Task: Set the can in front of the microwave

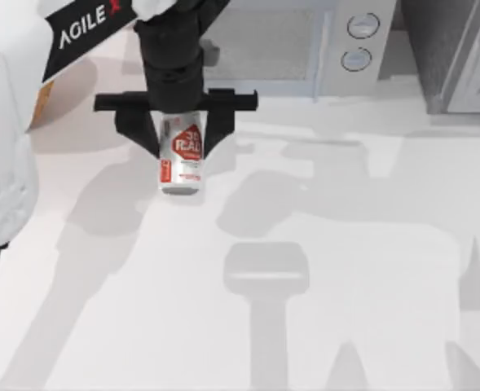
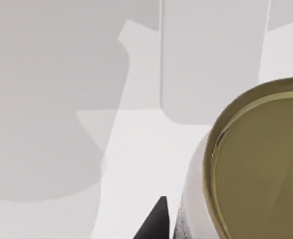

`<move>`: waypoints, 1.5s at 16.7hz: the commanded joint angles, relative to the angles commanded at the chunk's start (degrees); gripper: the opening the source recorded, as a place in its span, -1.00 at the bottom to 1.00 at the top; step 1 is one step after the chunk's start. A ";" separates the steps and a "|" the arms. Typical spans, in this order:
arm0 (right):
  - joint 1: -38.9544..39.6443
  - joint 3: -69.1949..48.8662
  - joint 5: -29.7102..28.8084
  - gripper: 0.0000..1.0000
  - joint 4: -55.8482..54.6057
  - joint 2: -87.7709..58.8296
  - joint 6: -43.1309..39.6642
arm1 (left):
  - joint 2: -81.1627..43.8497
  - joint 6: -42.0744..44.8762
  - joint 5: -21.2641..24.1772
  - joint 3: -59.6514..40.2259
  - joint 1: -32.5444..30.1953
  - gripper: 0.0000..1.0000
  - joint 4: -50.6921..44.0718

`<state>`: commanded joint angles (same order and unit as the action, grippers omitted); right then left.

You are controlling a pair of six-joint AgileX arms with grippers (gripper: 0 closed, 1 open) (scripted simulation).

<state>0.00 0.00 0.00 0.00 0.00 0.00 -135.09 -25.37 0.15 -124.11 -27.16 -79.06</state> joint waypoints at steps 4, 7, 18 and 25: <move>0.00 0.00 0.00 1.00 0.00 0.00 0.00 | 0.00 0.00 0.00 0.00 0.00 0.36 0.00; 0.00 0.00 0.00 1.00 0.00 0.00 0.00 | 0.00 0.00 0.00 0.00 0.00 0.81 0.00; 0.00 0.00 0.00 1.00 0.00 0.00 0.00 | -0.18 -0.02 0.01 -0.21 -0.01 1.00 -0.21; 0.00 0.00 0.00 1.00 0.00 0.00 0.00 | -2.09 -0.08 0.03 -12.17 -0.11 1.00 -10.10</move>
<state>0.00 0.00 0.00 0.00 0.00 0.00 -137.18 -25.44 0.18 -136.28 -27.27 -89.16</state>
